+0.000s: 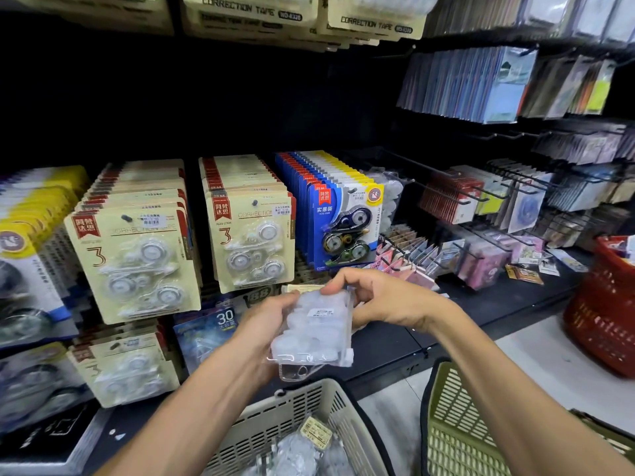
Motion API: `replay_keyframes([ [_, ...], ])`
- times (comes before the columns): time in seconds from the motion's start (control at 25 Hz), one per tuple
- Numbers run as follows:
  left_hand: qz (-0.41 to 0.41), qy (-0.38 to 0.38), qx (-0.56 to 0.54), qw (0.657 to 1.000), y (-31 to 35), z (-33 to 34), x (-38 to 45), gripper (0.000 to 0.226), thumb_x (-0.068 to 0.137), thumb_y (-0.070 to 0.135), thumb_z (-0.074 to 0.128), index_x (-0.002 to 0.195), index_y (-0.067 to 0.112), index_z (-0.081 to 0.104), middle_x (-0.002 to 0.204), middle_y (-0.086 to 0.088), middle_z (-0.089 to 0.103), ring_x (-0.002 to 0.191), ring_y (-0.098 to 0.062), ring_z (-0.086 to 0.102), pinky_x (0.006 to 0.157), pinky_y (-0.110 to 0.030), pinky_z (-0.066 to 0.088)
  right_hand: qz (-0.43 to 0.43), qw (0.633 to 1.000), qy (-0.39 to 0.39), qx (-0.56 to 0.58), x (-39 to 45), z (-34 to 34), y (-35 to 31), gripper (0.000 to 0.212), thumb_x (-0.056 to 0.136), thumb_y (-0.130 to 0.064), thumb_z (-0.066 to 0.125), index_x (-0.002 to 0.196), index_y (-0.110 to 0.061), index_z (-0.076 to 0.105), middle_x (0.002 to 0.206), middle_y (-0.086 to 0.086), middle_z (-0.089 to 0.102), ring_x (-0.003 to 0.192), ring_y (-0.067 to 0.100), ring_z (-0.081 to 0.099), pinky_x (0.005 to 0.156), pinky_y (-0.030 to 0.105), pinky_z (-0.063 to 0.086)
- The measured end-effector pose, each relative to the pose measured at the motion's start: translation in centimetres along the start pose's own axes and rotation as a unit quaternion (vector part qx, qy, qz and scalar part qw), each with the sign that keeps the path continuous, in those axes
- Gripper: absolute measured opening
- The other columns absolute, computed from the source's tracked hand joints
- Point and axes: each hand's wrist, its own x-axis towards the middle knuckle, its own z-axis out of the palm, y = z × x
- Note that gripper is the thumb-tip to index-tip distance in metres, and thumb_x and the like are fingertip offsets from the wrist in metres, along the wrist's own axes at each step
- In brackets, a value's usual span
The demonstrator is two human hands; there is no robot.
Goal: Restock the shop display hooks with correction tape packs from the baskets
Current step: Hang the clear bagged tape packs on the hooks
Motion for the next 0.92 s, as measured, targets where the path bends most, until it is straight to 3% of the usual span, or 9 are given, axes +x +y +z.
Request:
replay_keyframes([
  [0.12, 0.070, 0.034, 0.030, 0.997, -0.1, 0.2, -0.4, 0.010, 0.093, 0.011, 0.068, 0.101, 0.007, 0.067, 0.075, -0.011, 0.072, 0.057, -0.022, 0.066, 0.050, -0.026, 0.051, 0.056, 0.990, 0.009, 0.128, -0.1, -0.1, 0.0, 0.028, 0.079, -0.004, 0.064, 0.106, -0.008, 0.069, 0.098, 0.013, 0.070, 0.083, 0.025, 0.065, 0.072, 0.032, 0.056],
  [0.24, 0.129, 0.033, 0.006, 0.991, -0.3, 0.9, -1.4, 0.019, 0.093, 0.003, 0.068, 0.111, 0.008, 0.066, 0.095, -0.015, 0.076, 0.070, -0.026, 0.070, 0.053, -0.033, 0.060, 0.127, 0.986, 0.042, 0.102, -0.1, -0.1, 0.5, 0.036, 0.085, -0.002, 0.074, 0.117, -0.007, 0.060, 0.069, 0.003, 0.062, 0.055, 0.016, 0.051, 0.046, 0.028, 0.049],
  [0.36, 0.153, 0.037, 0.004, 0.988, -0.2, 1.0, -1.5, 0.018, 0.095, 0.003, 0.065, 0.111, 0.011, 0.068, 0.096, -0.010, 0.078, 0.072, -0.024, 0.072, 0.064, -0.036, 0.062, 0.132, 0.982, 0.057, 0.121, -0.8, -1.0, 0.2, 0.004, 0.089, -0.007, 0.068, 0.086, -0.009, 0.067, 0.062, 0.003, 0.052, 0.050, 0.010, 0.035, 0.039, 0.021, 0.031],
  [0.44, 0.163, 0.039, 0.003, 0.986, 0.2, 0.7, -1.3, 0.016, 0.097, 0.005, 0.064, 0.110, 0.012, 0.069, 0.090, -0.007, 0.079, 0.070, -0.021, 0.073, 0.064, -0.034, 0.060, 0.112, 0.969, 0.124, 0.181, -1.7, -2.5, 0.2, 0.007, 0.082, -0.010, 0.068, 0.076, -0.011, 0.065, 0.060, 0.002, 0.050, 0.049, 0.010, 0.036, 0.039, 0.019, 0.027],
  [0.56, 0.170, 0.064, -0.018, 0.983, 0.7, -0.1, -0.9, 0.013, 0.097, 0.005, 0.063, 0.105, 0.014, 0.068, 0.087, -0.004, 0.077, 0.070, -0.019, 0.073, 0.063, -0.036, 0.062, 0.044, 0.882, 0.294, 0.364, -3.3, -5.4, 0.6, 0.015, 0.081, -0.016, 0.065, 0.093, -0.007, 0.061, 0.070, 0.004, 0.054, 0.053, 0.012, 0.047, 0.043, 0.019, 0.041],
  [0.68, 0.164, 0.074, -0.011, 0.984, 0.4, -0.5, -0.5, 0.019, 0.097, 0.007, 0.065, 0.114, 0.016, 0.066, 0.110, -0.010, 0.074, 0.098, -0.029, 0.071, 0.091, -0.052, 0.058, -0.013, 0.766, 0.424, 0.483, -3.7, -7.5, 1.8, 0.004, 0.095, -0.008, 0.058, 0.096, -0.004, 0.058, 0.083, 0.009, 0.061, 0.068, 0.017, 0.058, 0.054, 0.022, 0.056],
  [0.76, 0.161, 0.069, -0.009, 0.985, 0.1, -0.3, -0.4, 0.020, 0.098, 0.006, 0.063, 0.116, 0.013, 0.066, 0.107, -0.010, 0.075, 0.093, -0.029, 0.072, 0.084, -0.049, 0.061, 0.001, 0.742, 0.456, 0.492, -3.1, -7.9, 2.6, 0.004, 0.097, -0.005, 0.058, 0.093, -0.003, 0.058, 0.089, 0.012, 0.060, 0.074, 0.019, 0.057, 0.054, 0.021, 0.057],
  [0.84, 0.156, 0.056, -0.015, 0.986, -0.2, 0.1, -0.5, 0.018, 0.099, 0.004, 0.060, 0.113, 0.012, 0.067, 0.096, -0.007, 0.075, 0.075, -0.022, 0.072, 0.061, -0.036, 0.063, 0.017, 0.729, 0.475, 0.492, -2.6, -8.0, 3.4, 0.006, 0.096, -0.004, 0.059, 0.091, -0.002, 0.059, 0.091, 0.013, 0.060, 0.078, 0.020, 0.058, 0.052, 0.021, 0.057],
  [0.92, 0.156, 0.043, -0.017, 0.987, -0.4, 0.4, -0.7, 0.019, 0.100, 0.002, 0.058, 0.115, 0.010, 0.067, 0.091, -0.006, 0.075, 0.064, -0.017, 0.071, 0.048, -0.028, 0.059, 0.023, 0.730, 0.482, 0.484, -2.4, -8.1, 3.5, 0.007, 0.096, -0.004, 0.060, 0.089, -0.001, 0.059, 0.091, 0.013, 0.058, 0.079, 0.020, 0.057, 0.052, 0.022, 0.057],
])
